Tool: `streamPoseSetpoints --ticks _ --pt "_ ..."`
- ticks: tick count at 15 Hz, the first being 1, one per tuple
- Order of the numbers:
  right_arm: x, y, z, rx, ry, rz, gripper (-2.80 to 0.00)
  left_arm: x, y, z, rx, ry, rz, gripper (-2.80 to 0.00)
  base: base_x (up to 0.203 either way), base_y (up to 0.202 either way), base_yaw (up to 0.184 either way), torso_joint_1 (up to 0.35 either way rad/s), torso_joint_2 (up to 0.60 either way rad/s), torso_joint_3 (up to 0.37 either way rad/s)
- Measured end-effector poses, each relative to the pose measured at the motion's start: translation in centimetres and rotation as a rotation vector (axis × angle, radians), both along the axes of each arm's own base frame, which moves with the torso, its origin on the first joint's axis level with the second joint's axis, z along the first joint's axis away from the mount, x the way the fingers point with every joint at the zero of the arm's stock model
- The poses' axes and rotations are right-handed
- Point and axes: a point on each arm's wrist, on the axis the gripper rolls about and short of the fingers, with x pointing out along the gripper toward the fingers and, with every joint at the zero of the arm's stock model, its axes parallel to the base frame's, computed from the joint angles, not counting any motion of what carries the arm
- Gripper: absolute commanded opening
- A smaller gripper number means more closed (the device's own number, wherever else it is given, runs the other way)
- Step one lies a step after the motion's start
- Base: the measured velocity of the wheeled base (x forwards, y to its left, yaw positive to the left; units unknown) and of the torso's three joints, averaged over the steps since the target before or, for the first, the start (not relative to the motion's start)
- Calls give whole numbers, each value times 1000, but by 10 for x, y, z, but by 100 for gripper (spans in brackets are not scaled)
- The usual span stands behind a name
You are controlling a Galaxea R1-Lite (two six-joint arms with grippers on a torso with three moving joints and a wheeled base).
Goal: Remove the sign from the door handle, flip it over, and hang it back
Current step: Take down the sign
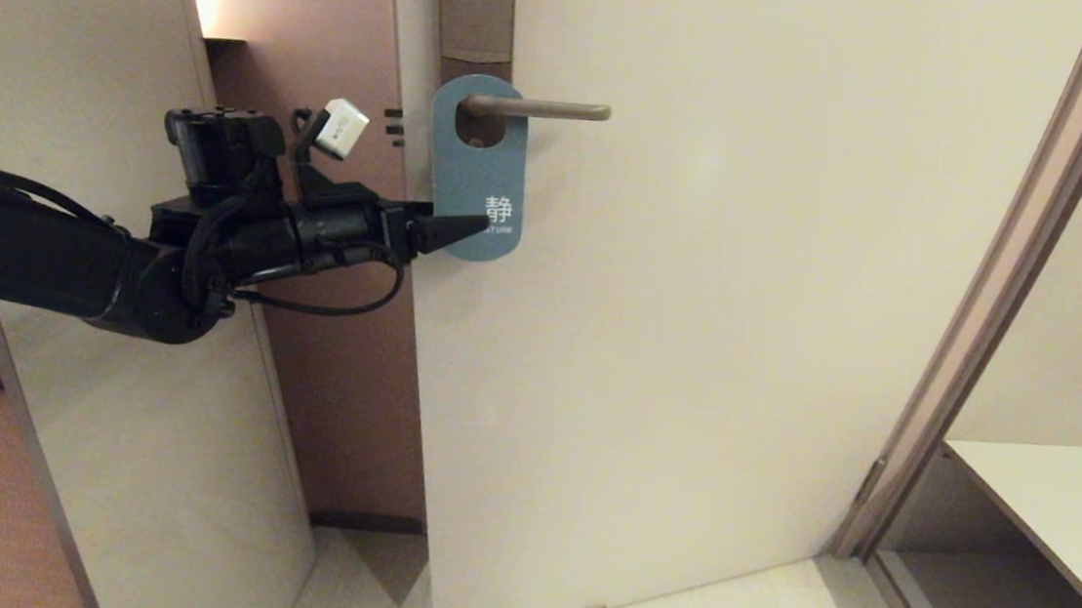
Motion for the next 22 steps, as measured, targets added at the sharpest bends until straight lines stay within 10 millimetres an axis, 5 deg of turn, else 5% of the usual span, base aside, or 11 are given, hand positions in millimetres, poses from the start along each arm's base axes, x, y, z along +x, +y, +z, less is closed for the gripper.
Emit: streamPoseSetpoints --ticks 22 --pt "0 0 0 0 0 0 -280 -1 -25 19 -19 -70 -97 0 0 0 0 0 0 0"
